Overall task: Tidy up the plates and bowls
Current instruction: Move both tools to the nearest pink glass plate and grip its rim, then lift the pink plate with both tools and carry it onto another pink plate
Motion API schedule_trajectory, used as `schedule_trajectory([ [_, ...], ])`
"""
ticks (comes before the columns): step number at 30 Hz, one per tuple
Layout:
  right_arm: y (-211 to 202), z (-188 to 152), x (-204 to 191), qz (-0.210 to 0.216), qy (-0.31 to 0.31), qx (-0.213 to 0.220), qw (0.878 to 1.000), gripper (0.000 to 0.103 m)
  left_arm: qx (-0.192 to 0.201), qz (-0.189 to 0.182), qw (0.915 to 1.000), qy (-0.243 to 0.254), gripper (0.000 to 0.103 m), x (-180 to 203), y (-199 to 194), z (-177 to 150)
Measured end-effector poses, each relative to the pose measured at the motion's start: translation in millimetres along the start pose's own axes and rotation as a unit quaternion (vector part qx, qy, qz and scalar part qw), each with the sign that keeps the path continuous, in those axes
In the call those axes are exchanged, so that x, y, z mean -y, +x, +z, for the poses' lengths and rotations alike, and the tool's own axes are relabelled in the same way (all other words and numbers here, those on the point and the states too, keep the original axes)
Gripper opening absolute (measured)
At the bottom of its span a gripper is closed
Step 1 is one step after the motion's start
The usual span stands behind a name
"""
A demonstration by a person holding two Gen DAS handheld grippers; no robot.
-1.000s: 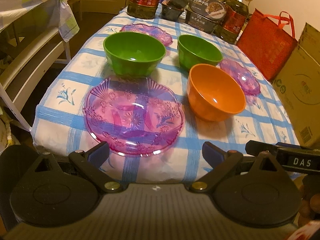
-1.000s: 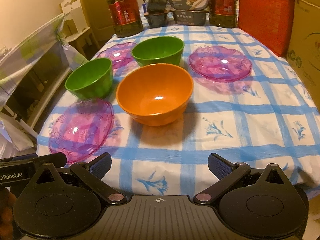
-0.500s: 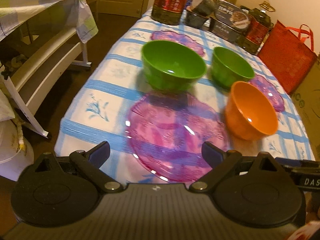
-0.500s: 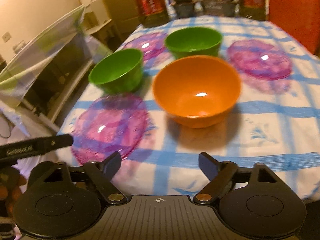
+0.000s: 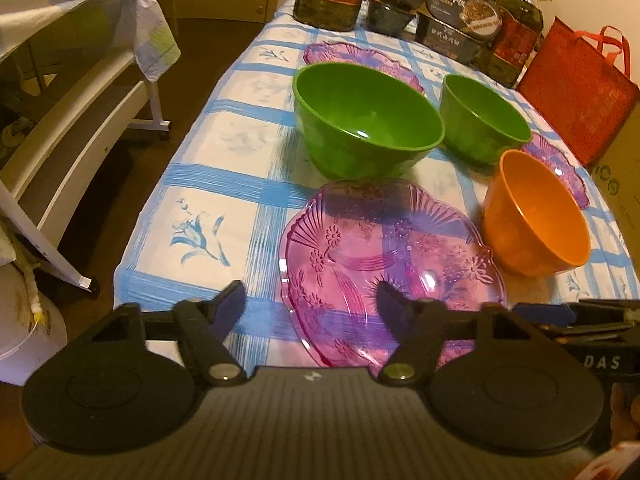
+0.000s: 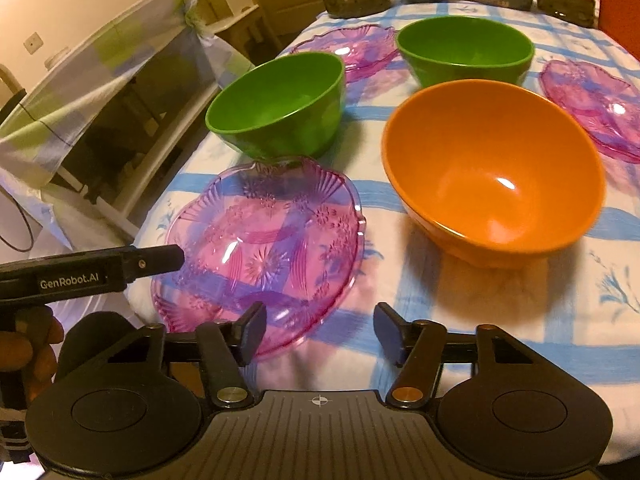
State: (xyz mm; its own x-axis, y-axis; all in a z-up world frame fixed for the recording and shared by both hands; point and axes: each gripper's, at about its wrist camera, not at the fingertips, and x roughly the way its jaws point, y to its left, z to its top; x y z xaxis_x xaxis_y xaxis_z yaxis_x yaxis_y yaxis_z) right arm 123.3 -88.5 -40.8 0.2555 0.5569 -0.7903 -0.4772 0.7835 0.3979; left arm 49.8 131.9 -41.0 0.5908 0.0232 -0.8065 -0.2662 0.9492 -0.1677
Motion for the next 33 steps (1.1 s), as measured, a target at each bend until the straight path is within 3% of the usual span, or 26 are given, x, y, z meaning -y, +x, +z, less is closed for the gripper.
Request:
schedule_trajectory([
  [3,6.0,3.6,0.3,-0.005,0.003,0.001,1.000,0.045,-0.002,-0.001,1.0000,0.003,0.049,-1.6,5.9,3.2],
  [10,16.6,6.1,0.8,-0.014,0.012,0.002,1.000,0.037,-0.007,-0.002,1.0000,-0.001,0.035,-7.6,17.7,6.6],
  [15,17.5,6.2,3.3,-0.020,0.017,0.000,1.000,0.022,-0.004,-0.009,0.9999,-0.002,0.021,-8.0,18.3,5.9],
  [20,12.6,4.8,3.9,-0.024,0.021,-0.004,0.999,0.017,0.002,-0.005,1.0000,-0.002,0.018,-7.0,11.0,5.0],
  [33,-27.4,1.6,-10.4,-0.015,0.008,0.027,0.999,0.016,0.032,-0.006,0.9995,-0.004,0.017,3.2,-41.0,-4.7],
])
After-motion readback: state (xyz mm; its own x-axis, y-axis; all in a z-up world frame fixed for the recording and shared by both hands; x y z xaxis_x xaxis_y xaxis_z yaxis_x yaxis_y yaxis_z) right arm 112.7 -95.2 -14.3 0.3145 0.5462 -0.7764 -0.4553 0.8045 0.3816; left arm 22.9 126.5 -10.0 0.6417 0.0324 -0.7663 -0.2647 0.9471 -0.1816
